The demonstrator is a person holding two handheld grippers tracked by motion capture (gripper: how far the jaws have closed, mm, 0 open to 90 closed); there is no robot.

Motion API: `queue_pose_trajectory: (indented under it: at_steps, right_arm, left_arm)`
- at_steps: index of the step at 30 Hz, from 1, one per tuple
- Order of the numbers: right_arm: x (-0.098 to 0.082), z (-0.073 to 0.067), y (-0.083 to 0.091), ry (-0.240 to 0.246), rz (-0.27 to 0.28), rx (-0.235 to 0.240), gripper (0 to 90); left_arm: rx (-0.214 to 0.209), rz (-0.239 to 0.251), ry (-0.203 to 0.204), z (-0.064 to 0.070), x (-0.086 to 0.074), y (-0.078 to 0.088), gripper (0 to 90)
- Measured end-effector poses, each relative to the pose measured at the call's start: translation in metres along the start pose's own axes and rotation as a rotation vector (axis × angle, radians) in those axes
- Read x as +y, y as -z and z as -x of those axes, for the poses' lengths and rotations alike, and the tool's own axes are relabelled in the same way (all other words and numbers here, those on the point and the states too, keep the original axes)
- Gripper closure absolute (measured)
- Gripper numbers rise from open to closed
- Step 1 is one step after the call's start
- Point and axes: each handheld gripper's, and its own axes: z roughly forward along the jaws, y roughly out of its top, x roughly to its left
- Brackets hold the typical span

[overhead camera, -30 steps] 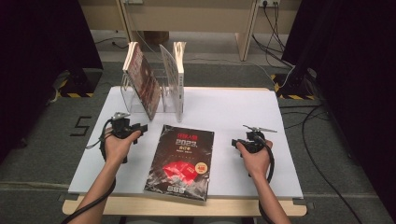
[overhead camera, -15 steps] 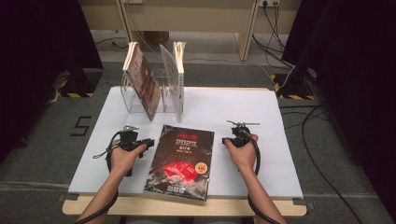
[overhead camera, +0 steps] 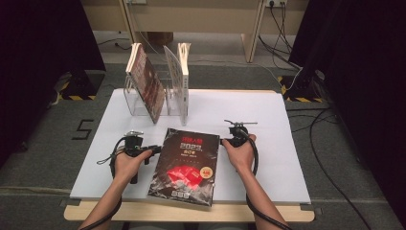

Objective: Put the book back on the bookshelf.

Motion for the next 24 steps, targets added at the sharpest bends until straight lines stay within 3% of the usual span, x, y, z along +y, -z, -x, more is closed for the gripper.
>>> queue_pose_trajectory:
  at_steps: [9, 19, 24]
  right_arm:
    - [0.002, -0.006, -0.009, -0.012, -0.037, 0.006, 73.3]
    - [0.005, -0.012, -0.015, -0.011, -0.03, 0.009, 72.5]
    - [0.005, -0.012, -0.015, -0.022, -0.03, 0.008, 72.5]
  left_arm:
    - [-0.015, -0.042, -0.015, 0.005, -0.005, -0.006, 70.6]
    - [-0.037, -0.094, -0.031, 0.011, -0.009, -0.011, 72.4]
    - [-0.069, -0.119, -0.017, 0.012, -0.01, -0.012, 75.1]
